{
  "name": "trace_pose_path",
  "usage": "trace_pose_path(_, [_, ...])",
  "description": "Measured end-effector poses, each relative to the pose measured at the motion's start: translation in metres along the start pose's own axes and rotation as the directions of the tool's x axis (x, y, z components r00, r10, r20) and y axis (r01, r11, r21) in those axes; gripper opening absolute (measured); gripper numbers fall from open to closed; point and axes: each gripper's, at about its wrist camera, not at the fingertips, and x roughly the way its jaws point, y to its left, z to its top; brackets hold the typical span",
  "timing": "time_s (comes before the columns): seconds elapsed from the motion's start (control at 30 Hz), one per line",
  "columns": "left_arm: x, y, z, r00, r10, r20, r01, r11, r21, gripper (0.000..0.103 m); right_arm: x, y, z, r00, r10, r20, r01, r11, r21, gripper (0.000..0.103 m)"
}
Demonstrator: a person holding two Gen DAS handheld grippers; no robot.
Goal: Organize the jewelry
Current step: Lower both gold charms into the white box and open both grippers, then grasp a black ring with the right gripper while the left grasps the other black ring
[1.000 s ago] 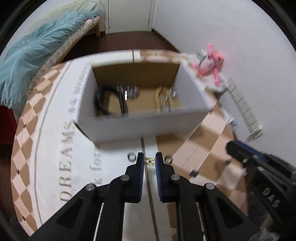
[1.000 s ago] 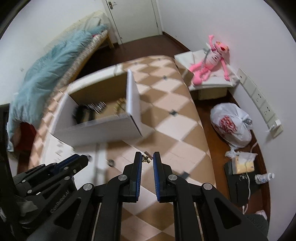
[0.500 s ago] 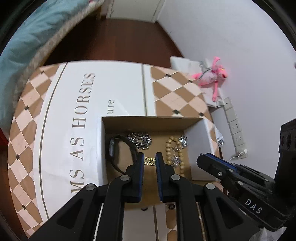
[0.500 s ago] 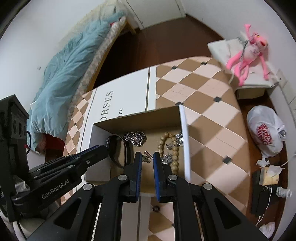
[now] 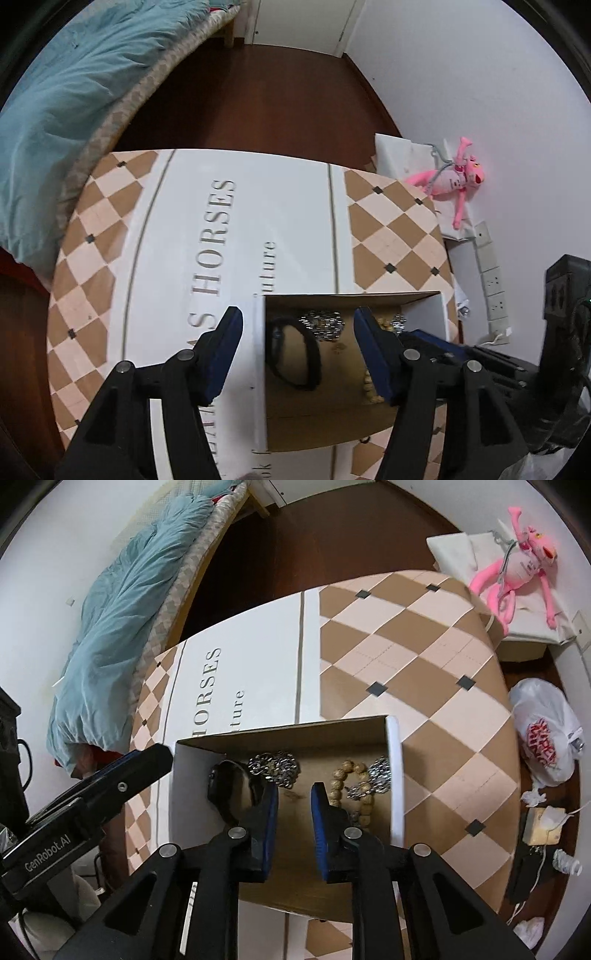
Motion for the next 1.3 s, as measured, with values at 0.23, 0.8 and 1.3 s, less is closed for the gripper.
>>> trace_pose_path(0.23, [-0.007,0.008,-0.016,0.991,0.121,0.06,-0.123,0.992,0.024,0.096,-0.02,0.006,-0.013,0.981,-0.172,0.093,0.178,0.981,-0.07,0.042])
trace_pose_path(0.8, [-0.039,0.001,-0.057,0.962,0.198,0.189,-0.21,0.977,0.042,0.101,-0.056,0.034,-0.065,0.881,-0.392,0.266,0.438,0.887,-0.143,0.094])
trace_pose_path(1.3, [-0.005,0.02,-0.137,0.96,0.254,0.118,-0.259,0.966,0.025,0.102,-0.018,0.015,-0.151,0.92,-0.323,0.222,0.356,0.925,-0.133,0.094])
